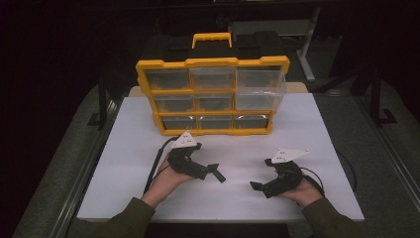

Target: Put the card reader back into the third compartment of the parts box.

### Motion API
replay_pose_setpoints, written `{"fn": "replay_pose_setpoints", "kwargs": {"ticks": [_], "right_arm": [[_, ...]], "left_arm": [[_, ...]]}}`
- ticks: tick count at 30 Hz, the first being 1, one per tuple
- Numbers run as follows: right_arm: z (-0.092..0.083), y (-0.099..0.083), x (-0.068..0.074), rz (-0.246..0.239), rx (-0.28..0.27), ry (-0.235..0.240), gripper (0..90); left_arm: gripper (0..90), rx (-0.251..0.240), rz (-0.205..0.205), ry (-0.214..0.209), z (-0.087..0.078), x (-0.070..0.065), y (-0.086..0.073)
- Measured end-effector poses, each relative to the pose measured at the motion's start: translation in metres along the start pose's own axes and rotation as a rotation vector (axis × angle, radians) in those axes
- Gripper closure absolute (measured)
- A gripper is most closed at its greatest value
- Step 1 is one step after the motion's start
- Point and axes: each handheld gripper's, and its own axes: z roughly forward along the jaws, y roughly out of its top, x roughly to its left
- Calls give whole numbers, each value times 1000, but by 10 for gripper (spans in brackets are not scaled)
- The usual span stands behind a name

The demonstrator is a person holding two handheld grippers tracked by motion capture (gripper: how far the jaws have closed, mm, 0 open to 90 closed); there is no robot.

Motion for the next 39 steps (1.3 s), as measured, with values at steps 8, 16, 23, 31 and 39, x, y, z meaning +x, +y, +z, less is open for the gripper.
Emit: {"fn": "replay_pose_setpoints", "kwargs": {"ticks": [8, 16, 23, 31, 39], "right_arm": [[0, 0, 0, -1, -2, 1, 0], [0, 0, 0, -3, -4, 1, 0], [0, 0, 0, -5, -2, 3, 0], [0, 0, 0, -8, 0, 6, 0], [0, 0, 0, -9, 3, 6, 0]], "left_arm": [[0, 4, -5, 1, 8, -5, 2], [0, 12, -5, 1, 18, -11, 2], [0, 20, -5, 17, 22, -12, -2], [0, 29, -7, 25, 27, -13, -8], [0, 47, 0, 29, 32, -16, -14]]}}
